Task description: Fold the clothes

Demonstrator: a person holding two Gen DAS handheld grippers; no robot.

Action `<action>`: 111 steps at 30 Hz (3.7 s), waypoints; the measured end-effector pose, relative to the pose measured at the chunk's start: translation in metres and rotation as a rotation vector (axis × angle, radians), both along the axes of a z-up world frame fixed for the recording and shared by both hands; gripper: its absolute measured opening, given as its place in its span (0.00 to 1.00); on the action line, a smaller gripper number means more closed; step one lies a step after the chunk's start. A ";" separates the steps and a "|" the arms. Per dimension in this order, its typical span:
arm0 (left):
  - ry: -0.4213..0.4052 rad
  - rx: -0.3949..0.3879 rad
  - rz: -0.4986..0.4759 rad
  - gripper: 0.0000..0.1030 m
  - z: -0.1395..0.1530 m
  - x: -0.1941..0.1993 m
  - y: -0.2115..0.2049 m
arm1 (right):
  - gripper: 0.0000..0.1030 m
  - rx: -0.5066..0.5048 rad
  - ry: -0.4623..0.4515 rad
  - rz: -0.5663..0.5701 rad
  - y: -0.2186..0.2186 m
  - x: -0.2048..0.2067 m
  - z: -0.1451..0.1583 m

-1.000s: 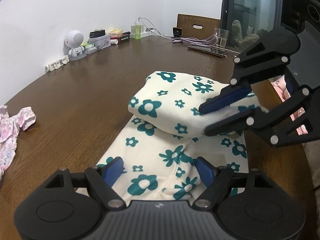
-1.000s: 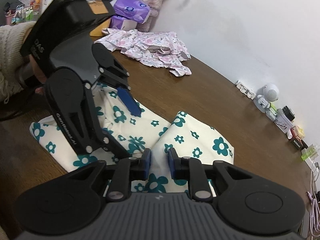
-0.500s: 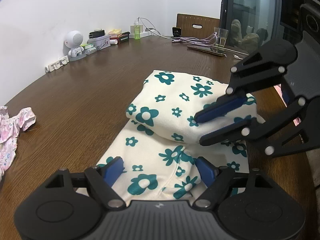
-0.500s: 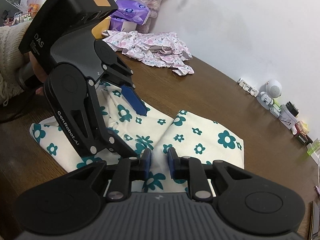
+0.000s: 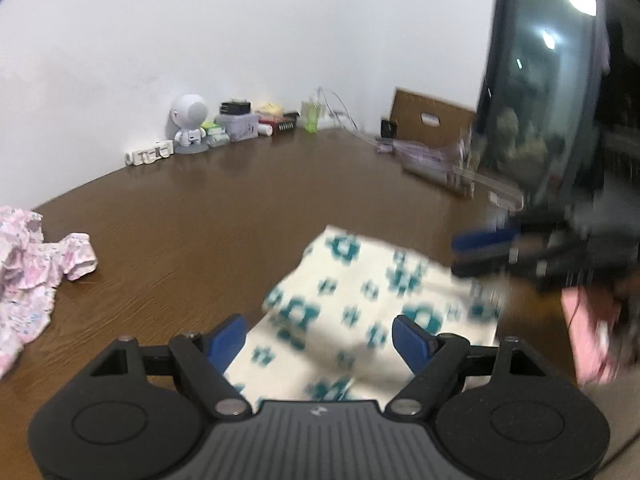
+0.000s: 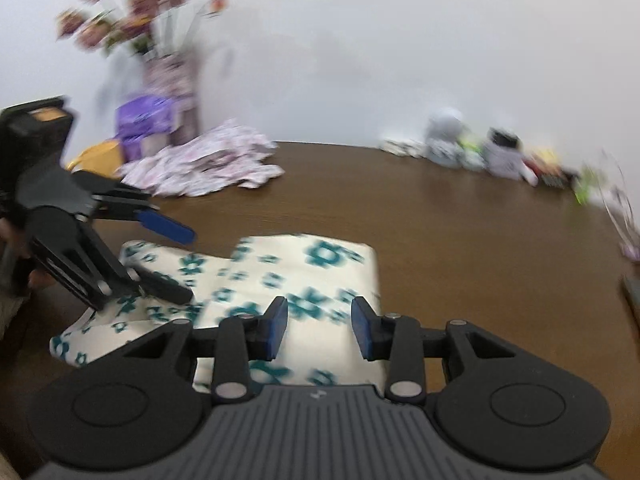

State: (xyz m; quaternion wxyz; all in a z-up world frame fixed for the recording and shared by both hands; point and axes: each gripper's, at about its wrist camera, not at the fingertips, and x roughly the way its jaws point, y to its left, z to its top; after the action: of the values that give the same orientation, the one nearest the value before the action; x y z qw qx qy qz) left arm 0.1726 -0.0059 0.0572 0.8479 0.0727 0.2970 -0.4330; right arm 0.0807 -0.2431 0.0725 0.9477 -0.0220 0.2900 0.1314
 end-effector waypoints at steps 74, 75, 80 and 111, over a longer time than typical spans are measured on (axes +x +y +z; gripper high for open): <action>-0.392 0.382 0.473 0.17 -0.050 -0.177 -0.116 | 0.08 0.164 -0.045 0.150 -0.073 -0.038 -0.059; -0.391 0.383 0.472 0.18 -0.050 -0.177 -0.116 | 0.12 0.177 -0.041 0.154 -0.076 -0.041 -0.057; -0.391 0.378 0.472 0.22 -0.050 -0.174 -0.119 | 0.35 0.101 0.016 0.226 -0.075 -0.056 -0.054; -0.337 0.277 0.519 0.11 -0.045 -0.169 -0.113 | 0.03 0.198 0.056 0.056 -0.049 -0.013 -0.069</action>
State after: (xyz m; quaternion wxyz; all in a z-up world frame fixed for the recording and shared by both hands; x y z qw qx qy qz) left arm 0.0031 -0.1190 0.0120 0.9490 0.1800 0.2175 -0.1403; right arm 0.0680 -0.2918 0.0037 0.9328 0.0674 0.3010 0.1863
